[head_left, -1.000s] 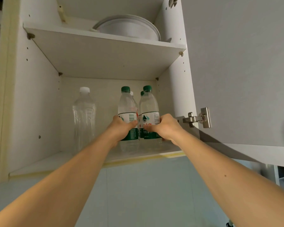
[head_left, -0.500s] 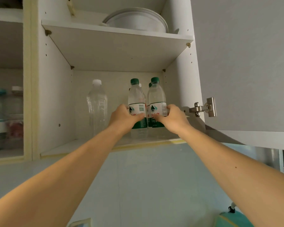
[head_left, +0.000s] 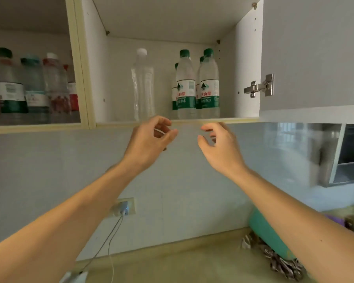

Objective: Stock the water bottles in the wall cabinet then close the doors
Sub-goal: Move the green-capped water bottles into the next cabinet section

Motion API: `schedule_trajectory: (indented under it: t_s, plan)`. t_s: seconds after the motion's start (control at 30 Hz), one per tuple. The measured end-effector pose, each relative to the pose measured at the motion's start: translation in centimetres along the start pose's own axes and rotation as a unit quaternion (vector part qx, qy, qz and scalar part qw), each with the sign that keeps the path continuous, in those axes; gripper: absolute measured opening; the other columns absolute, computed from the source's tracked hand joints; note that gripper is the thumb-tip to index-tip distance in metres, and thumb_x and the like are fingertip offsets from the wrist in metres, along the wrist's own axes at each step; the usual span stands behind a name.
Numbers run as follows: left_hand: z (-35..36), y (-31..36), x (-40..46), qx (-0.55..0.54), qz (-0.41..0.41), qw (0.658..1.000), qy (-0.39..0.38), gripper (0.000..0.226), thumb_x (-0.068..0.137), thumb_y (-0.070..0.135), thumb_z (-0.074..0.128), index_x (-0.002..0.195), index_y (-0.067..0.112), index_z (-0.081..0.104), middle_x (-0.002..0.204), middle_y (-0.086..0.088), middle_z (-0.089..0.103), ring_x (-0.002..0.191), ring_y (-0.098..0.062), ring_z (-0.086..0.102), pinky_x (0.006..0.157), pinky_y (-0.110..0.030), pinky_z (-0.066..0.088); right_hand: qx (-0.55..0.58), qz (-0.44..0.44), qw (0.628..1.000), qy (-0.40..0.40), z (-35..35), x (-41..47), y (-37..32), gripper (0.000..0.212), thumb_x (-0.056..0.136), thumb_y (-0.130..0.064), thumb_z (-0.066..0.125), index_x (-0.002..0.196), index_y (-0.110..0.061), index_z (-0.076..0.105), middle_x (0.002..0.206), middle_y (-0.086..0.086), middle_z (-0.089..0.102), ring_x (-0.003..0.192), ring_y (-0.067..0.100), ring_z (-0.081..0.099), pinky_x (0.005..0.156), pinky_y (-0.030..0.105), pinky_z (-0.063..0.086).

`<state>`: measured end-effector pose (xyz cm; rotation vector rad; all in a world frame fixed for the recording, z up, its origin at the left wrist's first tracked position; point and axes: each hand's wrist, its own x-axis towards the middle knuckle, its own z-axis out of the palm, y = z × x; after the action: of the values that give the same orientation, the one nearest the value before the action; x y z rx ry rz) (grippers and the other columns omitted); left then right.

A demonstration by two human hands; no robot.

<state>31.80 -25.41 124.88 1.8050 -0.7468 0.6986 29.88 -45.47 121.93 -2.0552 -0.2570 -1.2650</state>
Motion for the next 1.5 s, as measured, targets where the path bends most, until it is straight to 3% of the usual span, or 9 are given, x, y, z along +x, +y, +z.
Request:
schedule_trajectory:
  t_s: [0.17,0.47,0.63,0.77,0.9,1.03,1.2,1.33,1.5]
  plan:
    - [0.8,-4.4,-8.3,-0.005,-0.100,0.995,-0.021,0.023,0.092,0.024,0.074,0.111,0.014,0.066,0.091,0.006,0.067,0.075,-0.003,0.063,0.067,-0.032,0.063,0.000,0.094,0.993,-0.068,2.0,-9.0,2.5,0.019,0.092,-0.019,0.067,0.111,-0.015,0.069,0.113,0.002,0.062,0.093,0.013,0.059,0.085,0.025,0.047]
    - [3.7,-12.9,-23.5,0.011,-0.281,0.952,-0.122,0.034,0.094,0.039,0.070,0.118,0.017,0.062,0.100,0.004,0.066,0.095,-0.022,0.068,0.082,-0.047,0.060,-0.019,0.265,0.940,-0.212,4.2,-25.2,6.8,0.024,0.093,-0.019,0.066,0.116,-0.016,0.070,0.109,-0.001,0.071,0.091,0.007,0.063,0.075,0.008,0.040]
    - [6.8,-16.7,-31.2,0.043,-0.356,0.914,-0.190,0.045,0.092,0.041,0.071,0.124,0.012,0.059,0.107,0.000,0.065,0.097,-0.019,0.065,0.084,-0.039,0.058,-0.019,0.349,0.893,-0.283,4.5,-32.2,9.8,0.029,0.094,-0.017,0.066,0.122,-0.013,0.070,0.114,0.000,0.072,0.097,0.010,0.064,0.087,0.022,0.048]
    - [9.1,-19.4,-35.7,0.083,-0.382,0.885,-0.252,0.055,0.089,0.051,0.068,0.130,0.017,0.055,0.106,0.010,0.060,0.094,-0.005,0.061,0.082,-0.025,0.053,-0.021,0.400,0.870,-0.288,4.3,-36.0,12.9,0.030,0.093,-0.015,0.067,0.123,-0.013,0.070,0.106,-0.004,0.069,0.088,0.000,0.060,0.074,0.013,0.043]
    - [12.1,-21.0,-38.4,0.103,-0.396,0.865,-0.289,0.062,0.086,0.048,0.072,0.137,0.021,0.051,0.114,0.009,0.060,0.093,-0.001,0.059,0.075,-0.020,0.052,-0.038,0.431,0.838,-0.332,4.1,-38.3,16.0,0.033,0.093,-0.012,0.065,0.125,-0.011,0.068,0.117,0.000,0.069,0.100,0.009,0.061,0.083,0.019,0.044]
    - [15.2,-22.0,-40.1,0.130,-0.383,0.847,-0.346,0.078,0.083,0.049,0.074,0.149,0.028,0.039,0.135,0.008,0.055,0.111,-0.008,0.057,0.097,-0.033,0.053,-0.038,0.453,0.805,-0.381,4.6,-39.6,18.6,0.038,0.093,-0.014,0.065,0.130,-0.009,0.063,0.119,0.005,0.068,0.107,0.016,0.063,0.087,0.026,0.046]
    - [18.3,-23.0,-40.5,0.285,-0.331,0.784,-0.441,0.106,0.074,0.082,0.055,0.158,0.028,0.020,0.157,-0.001,0.041,0.144,-0.027,0.035,0.121,-0.054,0.019,0.022,0.508,0.710,-0.487,6.2,-41.2,20.7,0.070,0.091,-0.029,0.073,0.150,-0.011,0.038,0.138,0.013,0.054,0.116,0.026,0.059,0.088,0.033,0.051]
    - [19.2,-22.9,-40.7,0.311,-0.326,0.747,-0.489,0.107,0.072,0.095,0.032,0.159,0.034,0.019,0.152,-0.001,0.049,0.146,-0.024,0.030,0.120,-0.059,0.002,0.024,0.511,0.679,-0.527,7.0,-42.1,21.7,0.086,0.083,-0.030,0.078,0.154,-0.015,0.033,0.140,0.008,0.051,0.104,0.017,0.057,0.065,0.021,0.049]
    - [19.6,-23.0,-40.5,0.212,-0.412,0.743,-0.484,0.097,0.074,0.086,0.054,0.156,0.047,0.021,0.153,-0.002,0.047,0.148,-0.031,0.023,0.115,-0.057,0.017,0.059,0.543,0.661,-0.515,6.9,-42.2,23.1,0.090,0.077,-0.030,0.082,0.152,-0.017,0.035,0.130,0.007,0.056,0.106,0.022,0.065,0.076,0.030,0.058]
